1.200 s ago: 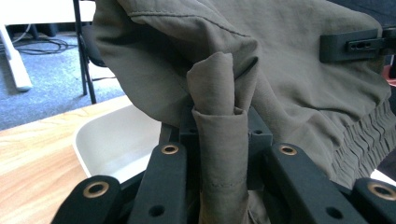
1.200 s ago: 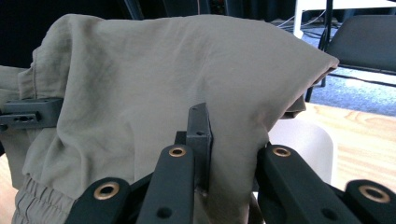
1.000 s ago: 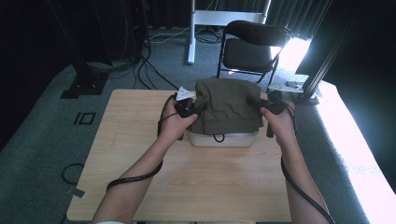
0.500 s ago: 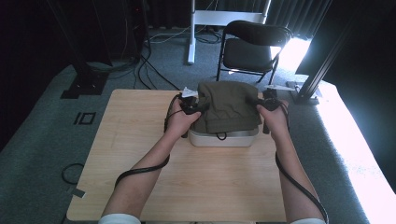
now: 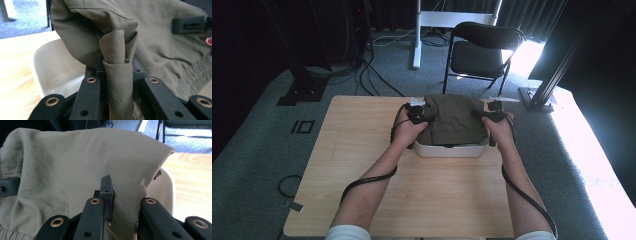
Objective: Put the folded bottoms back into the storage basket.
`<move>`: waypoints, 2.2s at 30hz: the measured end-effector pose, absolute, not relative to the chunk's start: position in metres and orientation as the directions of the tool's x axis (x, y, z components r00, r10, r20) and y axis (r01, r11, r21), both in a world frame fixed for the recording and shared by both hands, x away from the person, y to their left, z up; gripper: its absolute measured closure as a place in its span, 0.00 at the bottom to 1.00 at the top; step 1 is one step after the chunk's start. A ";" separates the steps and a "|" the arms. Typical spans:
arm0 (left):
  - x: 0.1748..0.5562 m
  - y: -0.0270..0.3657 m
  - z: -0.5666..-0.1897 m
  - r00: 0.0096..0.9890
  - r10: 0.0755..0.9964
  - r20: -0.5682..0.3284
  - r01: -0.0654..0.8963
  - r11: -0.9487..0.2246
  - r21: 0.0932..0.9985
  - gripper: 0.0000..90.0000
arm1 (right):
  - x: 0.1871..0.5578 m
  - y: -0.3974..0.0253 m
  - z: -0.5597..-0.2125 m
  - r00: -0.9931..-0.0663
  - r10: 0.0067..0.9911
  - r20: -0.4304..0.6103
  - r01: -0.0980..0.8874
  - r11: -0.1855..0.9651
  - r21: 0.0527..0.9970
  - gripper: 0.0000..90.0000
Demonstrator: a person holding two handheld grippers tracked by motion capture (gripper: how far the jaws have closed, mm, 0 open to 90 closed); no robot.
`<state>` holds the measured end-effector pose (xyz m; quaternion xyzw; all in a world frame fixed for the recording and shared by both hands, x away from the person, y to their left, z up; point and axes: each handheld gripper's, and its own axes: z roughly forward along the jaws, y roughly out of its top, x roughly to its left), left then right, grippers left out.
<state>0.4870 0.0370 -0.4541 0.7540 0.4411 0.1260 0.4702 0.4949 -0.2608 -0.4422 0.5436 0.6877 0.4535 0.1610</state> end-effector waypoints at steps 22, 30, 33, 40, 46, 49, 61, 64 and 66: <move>0.495 0.026 -0.477 0.551 0.817 -0.168 0.623 -0.269 0.734 0.87 | 0.506 -0.252 -0.476 -0.302 0.931 0.203 0.696 0.070 0.714 0.89; 0.496 0.019 -0.478 0.560 0.821 -0.114 0.636 -0.337 0.694 0.87 | 0.508 -0.250 -0.479 -0.293 0.937 0.189 0.721 0.087 0.687 0.88; 0.498 0.016 -0.479 0.551 0.828 -0.104 0.640 -0.339 0.690 0.84 | 0.509 -0.248 -0.478 -0.285 0.941 0.182 0.728 0.089 0.680 0.85; 0.500 0.015 -0.478 0.547 0.831 -0.104 0.649 -0.342 0.680 0.77 | 0.509 -0.244 -0.478 -0.281 0.943 0.180 0.743 0.095 0.663 0.71; 0.499 0.016 -0.476 0.551 0.823 -0.142 0.628 -0.296 0.720 0.52 | 0.506 -0.245 -0.475 -0.292 0.933 0.209 0.719 0.070 0.692 0.54; 0.498 0.017 -0.471 0.560 0.822 -0.106 0.596 -0.311 0.740 0.41 | 0.504 -0.246 -0.470 -0.300 0.930 0.212 0.693 0.060 0.718 0.41; 0.484 0.036 -0.460 0.579 0.814 -0.057 0.504 -0.301 0.810 0.21 | 0.487 -0.246 -0.449 -0.395 0.902 0.174 0.608 0.115 0.786 0.20; 0.479 0.037 -0.462 0.616 0.787 -0.029 0.474 -0.341 0.812 0.21 | 0.483 -0.246 -0.451 -0.397 0.900 0.179 0.615 0.117 0.780 0.19; 0.475 0.036 -0.465 0.622 0.783 0.000 0.453 -0.360 0.816 0.21 | 0.480 -0.244 -0.453 -0.410 0.899 0.157 0.593 0.131 0.794 0.19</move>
